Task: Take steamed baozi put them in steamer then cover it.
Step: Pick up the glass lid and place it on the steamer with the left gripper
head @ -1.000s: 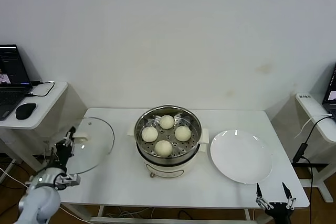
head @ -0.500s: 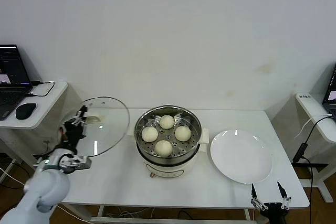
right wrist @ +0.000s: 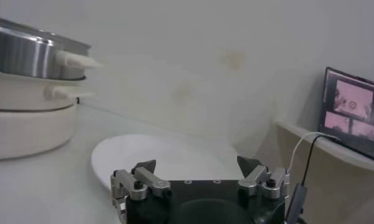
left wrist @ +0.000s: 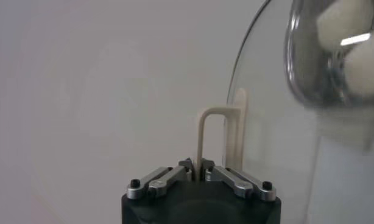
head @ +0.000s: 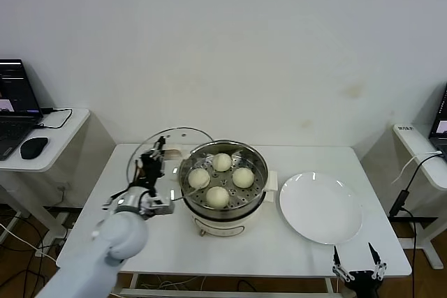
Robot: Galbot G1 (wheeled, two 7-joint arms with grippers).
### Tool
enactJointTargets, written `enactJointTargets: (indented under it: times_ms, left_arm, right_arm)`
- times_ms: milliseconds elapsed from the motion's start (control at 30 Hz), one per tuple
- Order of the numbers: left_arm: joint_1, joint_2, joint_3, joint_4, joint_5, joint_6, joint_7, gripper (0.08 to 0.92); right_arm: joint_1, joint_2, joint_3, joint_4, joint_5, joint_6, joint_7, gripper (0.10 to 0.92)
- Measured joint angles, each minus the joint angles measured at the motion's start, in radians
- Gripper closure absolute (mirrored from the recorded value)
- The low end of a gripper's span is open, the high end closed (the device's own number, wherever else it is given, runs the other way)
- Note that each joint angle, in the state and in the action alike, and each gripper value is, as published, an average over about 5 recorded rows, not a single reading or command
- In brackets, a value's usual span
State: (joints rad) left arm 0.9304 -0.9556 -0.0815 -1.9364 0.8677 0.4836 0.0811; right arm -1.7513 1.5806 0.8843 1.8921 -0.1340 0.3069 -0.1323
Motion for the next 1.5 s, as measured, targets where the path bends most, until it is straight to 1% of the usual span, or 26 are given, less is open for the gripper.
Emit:
enactJointTargets:
  times_ms: [333,567,767,1167,1500]
  left_arm:
    - [-0.085,-0.131,0.124,0.061,0.149,0.066,0.08,0.851]
    - [-0.126,-0.219,0.178,0.105,0.239,0.092,0.121,0.851]
    - [-0.136,-0.281,0.208,0.138,0.302,0.104,0.15,0.851]
    - [-0.13,-0.345,0.229,0.172,0.385,0.103,0.167,0.851]
    - [-0.116,-0.362,0.221,0.191,0.417,0.092,0.169,0.851]
  right_arm:
    - [0.006,0.001,-0.007,-0.015,-0.075,0.02,0.035,0.203]
    - [0.007,0.001,-0.015,-0.025,-0.099,0.027,0.042,0.203]
    - [0.006,0.001,-0.017,-0.029,-0.11,0.03,0.046,0.203]
    - [0.01,0.002,-0.029,-0.044,-0.121,0.035,0.047,0.203]
    - [0.007,0.001,-0.031,-0.053,-0.125,0.041,0.047,0.203]
